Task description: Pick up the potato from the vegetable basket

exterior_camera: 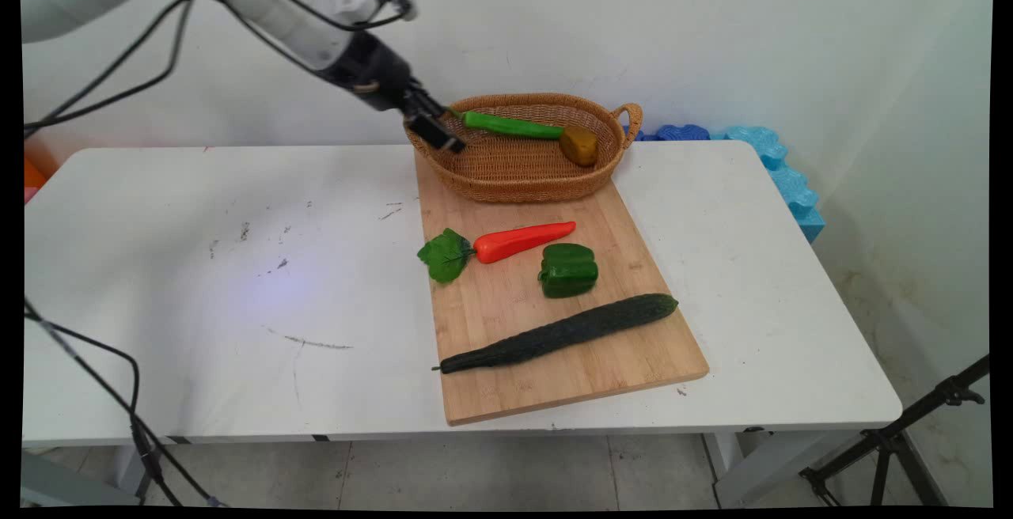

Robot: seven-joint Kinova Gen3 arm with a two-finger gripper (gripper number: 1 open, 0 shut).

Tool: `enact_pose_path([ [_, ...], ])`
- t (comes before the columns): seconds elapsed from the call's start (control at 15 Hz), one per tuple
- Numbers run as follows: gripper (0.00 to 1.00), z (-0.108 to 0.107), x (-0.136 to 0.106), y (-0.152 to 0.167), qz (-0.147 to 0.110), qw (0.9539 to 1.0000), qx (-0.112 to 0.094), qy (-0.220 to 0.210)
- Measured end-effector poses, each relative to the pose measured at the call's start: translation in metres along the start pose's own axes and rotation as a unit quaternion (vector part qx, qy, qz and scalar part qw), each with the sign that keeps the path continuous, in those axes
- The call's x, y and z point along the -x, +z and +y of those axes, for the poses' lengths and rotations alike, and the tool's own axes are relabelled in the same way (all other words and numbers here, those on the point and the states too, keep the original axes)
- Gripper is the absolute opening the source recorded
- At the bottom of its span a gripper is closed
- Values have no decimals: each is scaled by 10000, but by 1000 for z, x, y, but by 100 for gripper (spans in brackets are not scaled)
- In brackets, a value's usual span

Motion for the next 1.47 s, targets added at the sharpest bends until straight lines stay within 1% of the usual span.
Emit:
enact_pose_path([
  [0.07, 100, -1, -6, 8, 15, 10000, -9, 34],
  [0.27, 100, -5, -33, 47, 82, 9997, -32, 238],
  [0.47, 100, -10, -51, 79, 118, 9989, -37, 446],
  [0.67, 100, -15, -65, 105, 130, 9979, -29, 640],
  [0.87, 100, -21, -81, 139, 126, 9955, 0, 934],
  [0.93, 100, -23, -84, 145, 125, 9949, 7, 1000],
  [1.13, 100, -27, -96, 173, 110, 9909, 49, 1338],
  [1.47, 100, -33, -111, 210, 74, 9818, 110, 1893],
])
